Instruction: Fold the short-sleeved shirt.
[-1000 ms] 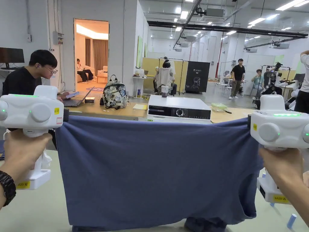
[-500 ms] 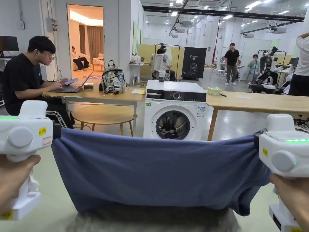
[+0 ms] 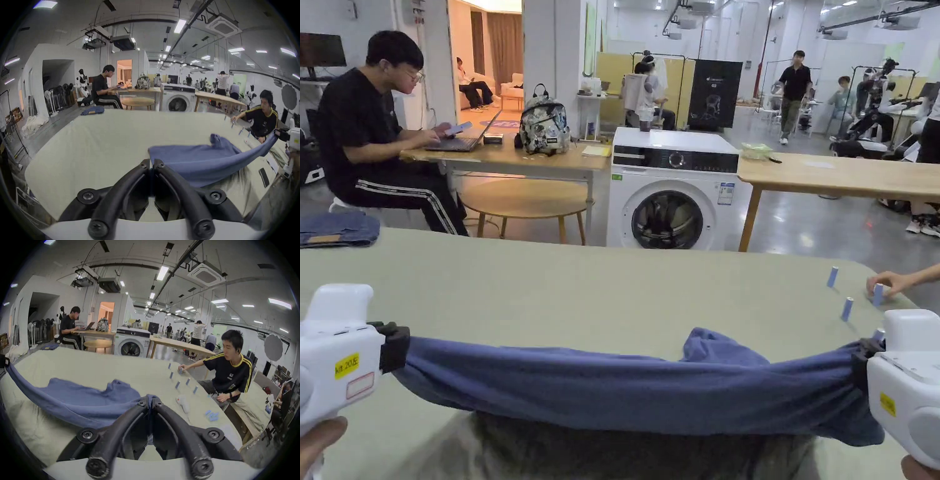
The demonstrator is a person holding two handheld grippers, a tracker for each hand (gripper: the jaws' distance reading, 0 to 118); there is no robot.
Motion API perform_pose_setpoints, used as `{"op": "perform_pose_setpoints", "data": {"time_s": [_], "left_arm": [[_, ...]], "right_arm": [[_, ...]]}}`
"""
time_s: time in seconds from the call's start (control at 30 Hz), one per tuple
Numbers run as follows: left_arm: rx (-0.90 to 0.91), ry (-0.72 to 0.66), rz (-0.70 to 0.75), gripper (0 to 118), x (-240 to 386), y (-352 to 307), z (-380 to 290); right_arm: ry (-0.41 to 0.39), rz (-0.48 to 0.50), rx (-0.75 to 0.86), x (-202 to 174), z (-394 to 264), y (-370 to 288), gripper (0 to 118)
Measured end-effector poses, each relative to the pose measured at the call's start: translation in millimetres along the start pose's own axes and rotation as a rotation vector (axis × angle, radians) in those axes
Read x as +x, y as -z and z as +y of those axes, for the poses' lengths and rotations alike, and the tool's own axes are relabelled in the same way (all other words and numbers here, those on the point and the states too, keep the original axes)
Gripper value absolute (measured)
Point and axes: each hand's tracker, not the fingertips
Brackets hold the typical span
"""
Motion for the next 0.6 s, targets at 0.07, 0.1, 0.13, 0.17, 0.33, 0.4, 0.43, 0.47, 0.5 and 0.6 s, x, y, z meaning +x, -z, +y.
{"op": "perform_pose_setpoints", "data": {"time_s": [0.07, 0.1, 0.13, 0.17, 0.33, 0.4, 0.43, 0.47, 0.5, 0.6], "left_arm": [[-0.067, -0.008, -0.014, 0, -1.4, -0.5, -17.9], [-0.092, -0.012, -0.019, 0, -2.3, 0.4, -25.8], [-0.126, -0.016, -0.023, 0, -5.3, 2.6, -33.3], [-0.158, -0.018, -0.024, 0, -6.1, 3.8, -41.1], [-0.308, 0.005, -0.038, 0, -9.5, 10.9, -75.2], [-0.358, 0.015, -0.028, 0, -11.2, 15.6, -88.1], [-0.379, 0.014, -0.032, 0, -11.7, 18.4, -93.6], [-0.412, 0.009, -0.028, 0, -11.4, 22.3, -100.3], [-0.417, 0.008, -0.027, 0, -11.5, 24.2, -104.7], [-0.492, 0.018, -0.025, 0, -10.3, 34.3, -120.2]], "right_arm": [[-0.018, 0.009, -0.050, -2.0, -14.9, -4.6, 1], [-0.014, 0.022, -0.088, -0.2, -22.1, -2.5, 1], [-0.005, 0.032, -0.116, 0.1, -28.9, -3.8, 1], [0.000, 0.047, -0.143, 0.5, -35.6, -4.8, 1], [-0.068, 0.066, -0.297, -2.4, -67.2, -14.4, 1], [-0.073, 0.082, -0.362, -2.5, -83.2, -13.6, 1], [-0.077, 0.092, -0.390, -3.2, -90.5, -13.3, 1], [-0.091, 0.092, -0.419, -4.3, -100.0, -13.0, 1], [-0.101, 0.094, -0.437, -5.0, -106.5, -12.3, 1], [-0.099, 0.095, -0.513, -3.9, -130.1, -3.5, 1]]}}
